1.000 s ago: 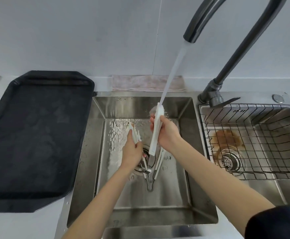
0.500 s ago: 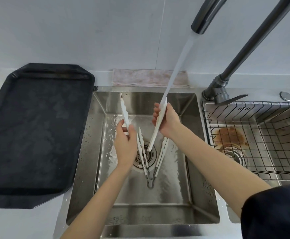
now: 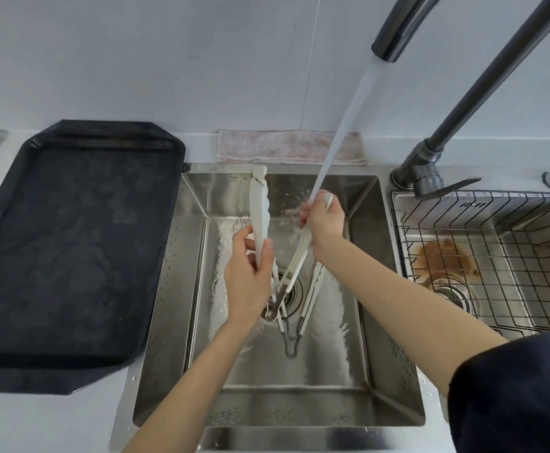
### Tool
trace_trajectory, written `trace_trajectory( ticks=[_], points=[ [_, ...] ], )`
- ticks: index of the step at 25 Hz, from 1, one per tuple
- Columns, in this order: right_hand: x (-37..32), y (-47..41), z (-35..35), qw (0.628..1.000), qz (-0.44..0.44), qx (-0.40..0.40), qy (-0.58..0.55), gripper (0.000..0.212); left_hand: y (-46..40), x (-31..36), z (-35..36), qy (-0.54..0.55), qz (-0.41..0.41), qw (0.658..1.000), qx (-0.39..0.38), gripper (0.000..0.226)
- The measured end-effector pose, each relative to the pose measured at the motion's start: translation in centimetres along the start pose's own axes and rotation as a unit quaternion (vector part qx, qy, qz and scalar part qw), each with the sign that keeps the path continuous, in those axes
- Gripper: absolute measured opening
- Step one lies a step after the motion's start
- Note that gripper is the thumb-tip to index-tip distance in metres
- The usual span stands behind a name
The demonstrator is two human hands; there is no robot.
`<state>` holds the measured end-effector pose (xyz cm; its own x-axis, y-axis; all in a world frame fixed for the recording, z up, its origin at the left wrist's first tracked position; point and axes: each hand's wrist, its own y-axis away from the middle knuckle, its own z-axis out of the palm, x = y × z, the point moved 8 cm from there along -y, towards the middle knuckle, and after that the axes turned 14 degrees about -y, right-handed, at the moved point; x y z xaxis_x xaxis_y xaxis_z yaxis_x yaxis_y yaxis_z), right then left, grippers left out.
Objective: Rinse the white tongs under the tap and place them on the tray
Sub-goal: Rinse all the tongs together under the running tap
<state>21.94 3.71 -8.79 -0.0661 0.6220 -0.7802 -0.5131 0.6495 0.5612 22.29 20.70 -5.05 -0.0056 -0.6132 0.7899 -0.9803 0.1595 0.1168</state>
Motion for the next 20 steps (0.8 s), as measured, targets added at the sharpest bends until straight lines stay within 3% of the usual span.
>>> trace_trajectory(
  ticks=[3,5,10,14,20],
  points=[
    [-0.9,-0.6,0.1,0.993,-0.043,0.028,0.103,0.023,-0.1,-0.6,0.7,-0.001,-0.027,0.999,-0.028,0.038],
    [-2.2,0.0,0.8,0.986,-0.067,0.005,0.152,0.024,-0.5,-1.5,2.0,0.017,-0.062,0.995,-0.073,0.028],
    [-5.7,3.4,1.5,0.950,-0.143,-0.144,0.238,0.029,-0.8,-0.8,5.9,0.156,-0.167,0.948,-0.221,0.044],
    [-5.6,4.4,-0.1,0.934,-0.181,-0.195,0.238,0.051,-0.5,1.4,8.7,0.165,-0.181,0.933,-0.262,0.043],
    [-6.1,3.3,-3.1,0.956,-0.176,-0.158,0.176,0.040,-1.5,1.3,11.1,0.228,-0.258,0.904,-0.254,0.033]
  ],
)
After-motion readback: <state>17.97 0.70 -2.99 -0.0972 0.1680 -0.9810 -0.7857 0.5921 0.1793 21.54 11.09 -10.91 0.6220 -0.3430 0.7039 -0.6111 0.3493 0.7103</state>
